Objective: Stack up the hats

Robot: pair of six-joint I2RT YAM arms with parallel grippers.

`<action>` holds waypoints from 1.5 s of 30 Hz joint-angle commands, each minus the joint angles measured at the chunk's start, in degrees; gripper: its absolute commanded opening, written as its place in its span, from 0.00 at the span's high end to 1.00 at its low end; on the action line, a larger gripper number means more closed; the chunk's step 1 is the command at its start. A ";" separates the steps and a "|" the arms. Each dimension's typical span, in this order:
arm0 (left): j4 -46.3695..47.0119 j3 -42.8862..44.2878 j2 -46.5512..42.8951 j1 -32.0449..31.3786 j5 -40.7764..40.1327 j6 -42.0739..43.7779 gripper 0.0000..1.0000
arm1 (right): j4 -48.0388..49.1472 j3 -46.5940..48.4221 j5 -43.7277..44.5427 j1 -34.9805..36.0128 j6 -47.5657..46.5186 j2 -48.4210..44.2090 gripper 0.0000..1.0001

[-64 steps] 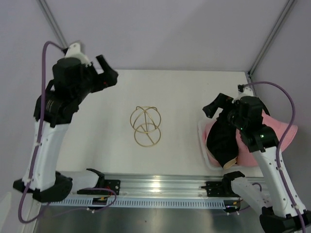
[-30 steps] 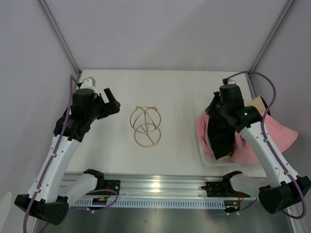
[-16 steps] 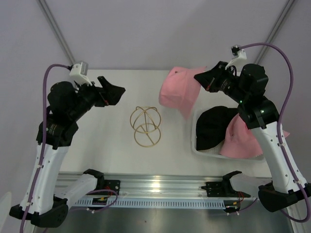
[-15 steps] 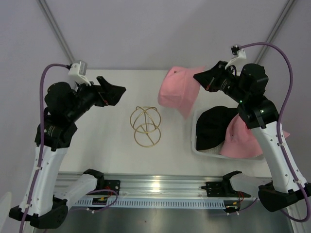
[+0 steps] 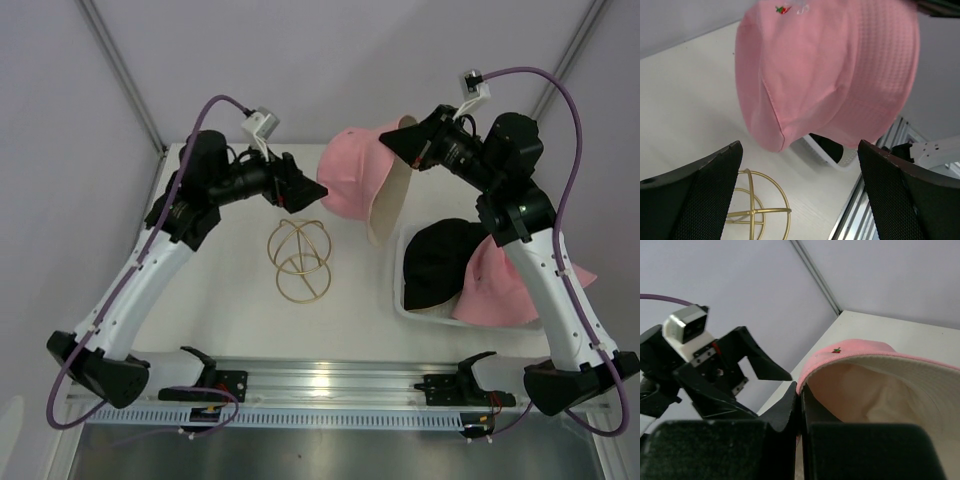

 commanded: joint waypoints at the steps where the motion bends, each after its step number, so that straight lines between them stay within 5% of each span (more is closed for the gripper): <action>1: 3.37 1.57 2.15 -1.77 -1.46 4.34 0.00 | 5.23 2.96 -2.79 0.17 0.62 -0.51 1.00; 3: 2.93 3.33 5.49 -2.39 -3.13 4.78 0.00 | 5.32 3.22 -3.75 0.17 0.53 -0.42 1.00; 6: 3.45 5.44 9.62 -2.56 -4.19 5.48 0.14 | 4.53 3.40 -4.46 0.08 0.00 -0.59 1.00; 7: 4.58 6.05 10.50 -2.56 -4.02 5.57 0.32 | 4.09 3.31 -4.37 0.17 -0.43 -0.60 1.00; 9: 4.77 6.93 13.13 -2.56 -2.09 5.22 0.41 | 2.60 2.70 -3.50 0.17 -1.40 -0.60 1.00; 12: 6.00 8.25 14.81 -2.56 0.21 3.03 0.99 | 1.02 2.43 -2.79 0.17 -2.54 -0.42 1.00; 20: -0.49 12.20 8.59 -2.39 -10.41 6.44 0.99 | -0.04 2.60 -3.23 0.17 -2.99 2.30 1.00; 30: -25.97 37.16 3.22 -0.46 -24.74 25.77 0.99 | 11.35 2.87 -8.23 0.86 8.07 8.36 1.00; 35: -32.90 32.69 -3.63 -0.37 -32.05 29.48 0.99 | 12.62 -0.55 -7.28 5.96 9.14 11.27 1.00; 45: -34.35 15.83 -12.34 -0.63 -27.75 30.97 0.99 | 8.85 -16.54 -3.49 7.46 4.93 7.32 1.00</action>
